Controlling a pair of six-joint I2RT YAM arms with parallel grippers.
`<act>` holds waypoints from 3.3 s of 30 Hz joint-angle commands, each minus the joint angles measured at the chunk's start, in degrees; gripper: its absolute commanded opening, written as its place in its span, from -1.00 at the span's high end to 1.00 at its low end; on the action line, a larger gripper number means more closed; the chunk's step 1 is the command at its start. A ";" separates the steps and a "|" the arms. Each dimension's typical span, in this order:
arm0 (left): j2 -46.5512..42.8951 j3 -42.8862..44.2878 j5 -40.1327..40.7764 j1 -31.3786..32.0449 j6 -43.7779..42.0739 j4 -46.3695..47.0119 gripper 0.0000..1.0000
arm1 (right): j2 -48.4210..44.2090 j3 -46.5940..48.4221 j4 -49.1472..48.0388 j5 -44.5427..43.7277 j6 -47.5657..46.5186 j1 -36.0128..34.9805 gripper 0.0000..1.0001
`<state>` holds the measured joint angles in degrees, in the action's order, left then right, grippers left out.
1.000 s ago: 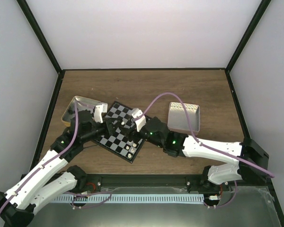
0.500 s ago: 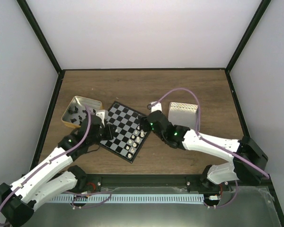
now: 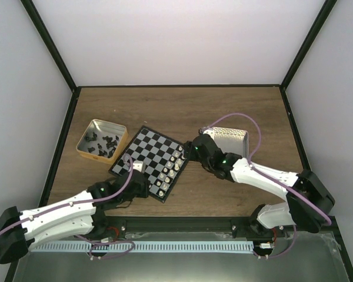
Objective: Set up the chess pieces on the board
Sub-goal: Place the chess piece on the chessboard, then reset both arms
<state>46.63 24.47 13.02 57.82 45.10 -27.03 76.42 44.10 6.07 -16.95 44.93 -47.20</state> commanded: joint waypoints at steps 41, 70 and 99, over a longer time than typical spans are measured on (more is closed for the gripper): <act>4.96 -9.70 -3.11 1.44 1.57 18.65 0.70 | 0.78 -0.68 1.23 2.01 0.94 0.71 -0.46; -12.73 24.47 17.67 1.38 -9.13 -10.39 -0.88 | -25.22 3.89 24.90 -5.30 -5.07 0.79 -0.60; -24.80 43.97 39.25 1.37 -24.15 -24.30 -1.00 | -49.35 16.23 48.01 -23.75 -6.55 0.79 -1.00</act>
<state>21.32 68.16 51.22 59.09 23.05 -50.26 28.42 58.48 53.60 -38.54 38.57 -46.68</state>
